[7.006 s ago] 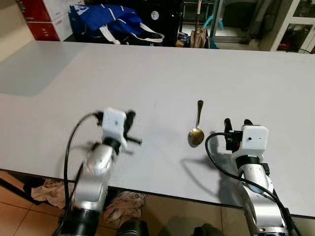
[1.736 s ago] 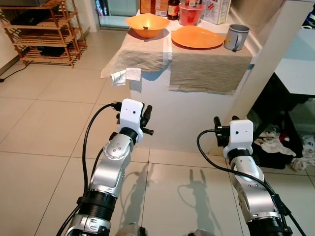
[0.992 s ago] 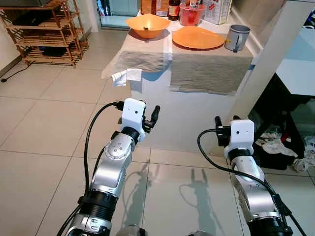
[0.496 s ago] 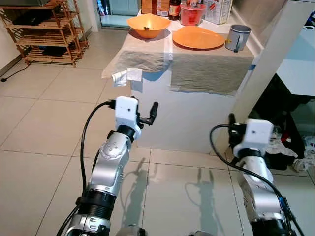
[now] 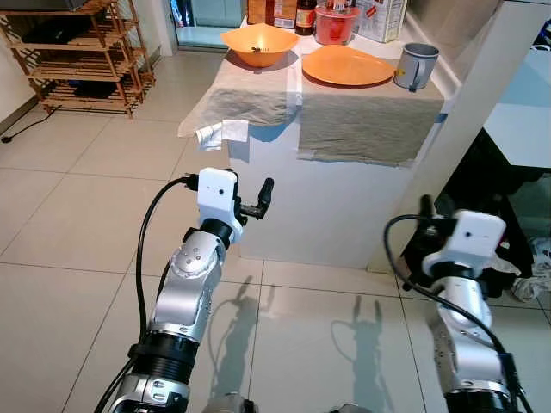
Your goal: Setting the table
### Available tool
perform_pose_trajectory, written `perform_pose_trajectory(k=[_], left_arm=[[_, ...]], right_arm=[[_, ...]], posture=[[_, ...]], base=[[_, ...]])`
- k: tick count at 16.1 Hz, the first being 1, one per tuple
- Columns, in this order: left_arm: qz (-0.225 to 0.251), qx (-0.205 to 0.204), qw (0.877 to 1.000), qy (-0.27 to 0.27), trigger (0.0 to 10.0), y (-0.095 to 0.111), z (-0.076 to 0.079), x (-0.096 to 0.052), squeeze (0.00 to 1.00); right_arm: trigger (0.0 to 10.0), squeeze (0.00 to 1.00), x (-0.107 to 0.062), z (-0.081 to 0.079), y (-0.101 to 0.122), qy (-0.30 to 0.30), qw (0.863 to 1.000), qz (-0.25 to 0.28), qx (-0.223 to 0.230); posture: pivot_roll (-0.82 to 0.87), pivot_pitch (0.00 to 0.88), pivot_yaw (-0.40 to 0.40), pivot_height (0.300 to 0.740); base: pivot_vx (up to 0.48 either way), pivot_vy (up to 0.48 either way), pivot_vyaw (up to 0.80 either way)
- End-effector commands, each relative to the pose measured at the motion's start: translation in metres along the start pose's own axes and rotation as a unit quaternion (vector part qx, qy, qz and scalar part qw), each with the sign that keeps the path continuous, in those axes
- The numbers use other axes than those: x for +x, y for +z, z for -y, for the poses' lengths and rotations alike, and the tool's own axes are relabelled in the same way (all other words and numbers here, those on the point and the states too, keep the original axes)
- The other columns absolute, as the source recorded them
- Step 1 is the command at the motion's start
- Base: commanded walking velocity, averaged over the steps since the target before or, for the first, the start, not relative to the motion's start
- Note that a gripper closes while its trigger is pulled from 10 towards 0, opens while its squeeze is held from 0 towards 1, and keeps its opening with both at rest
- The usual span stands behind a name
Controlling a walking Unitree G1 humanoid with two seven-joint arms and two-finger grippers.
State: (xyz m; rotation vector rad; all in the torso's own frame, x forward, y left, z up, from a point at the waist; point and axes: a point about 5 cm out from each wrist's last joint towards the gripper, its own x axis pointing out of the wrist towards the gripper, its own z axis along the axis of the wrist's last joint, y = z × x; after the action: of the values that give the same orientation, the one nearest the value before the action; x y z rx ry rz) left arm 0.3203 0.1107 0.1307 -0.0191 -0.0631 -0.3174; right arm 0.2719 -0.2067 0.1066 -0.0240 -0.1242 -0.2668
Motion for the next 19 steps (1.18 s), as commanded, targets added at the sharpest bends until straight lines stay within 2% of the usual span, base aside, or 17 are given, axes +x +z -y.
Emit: perform_pose_trajectory(k=[1, 5, 16, 19], left_arm=[[0.015, 0.002, 1.0, -0.014, 10.0, 0.008, 0.005, 0.002, 0.0], [0.032, 0.015, 0.999, -0.039, 10.0, 0.014, 0.016, 0.004, 0.0], [0.036, 0.027, 0.998, -0.051, 10.0, 0.017, 0.02, 0.006, 0.0], [0.041, 0.041, 0.995, -0.077, 10.0, 0.017, 0.027, 0.005, 0.0]], right_arm=[[10.0, 0.0, -0.001, 0.004, 0.003, -0.007, 1.0, 0.012, -0.004], [10.0, 0.0, 0.001, 0.001, 0.005, -0.002, 1.0, 0.017, -0.021], [10.0, 0.0, 0.01, 0.0, 0.005, 0.002, 0.999, 0.013, -0.031], [10.0, 0.0, 0.011, -0.002, 0.005, 0.002, 0.999, 0.013, -0.033]], posture=[[0.01, 0.0, 0.001, 0.709], [0.01, 0.0, 0.004, 0.709], [0.01, 0.0, 0.009, 0.709], [0.01, 0.0, 0.009, 0.709]], base=[[0.48, 0.0, 0.0], [0.48, 0.0, 0.0], [0.48, 0.0, 0.0], [0.48, 0.0, 0.0]])
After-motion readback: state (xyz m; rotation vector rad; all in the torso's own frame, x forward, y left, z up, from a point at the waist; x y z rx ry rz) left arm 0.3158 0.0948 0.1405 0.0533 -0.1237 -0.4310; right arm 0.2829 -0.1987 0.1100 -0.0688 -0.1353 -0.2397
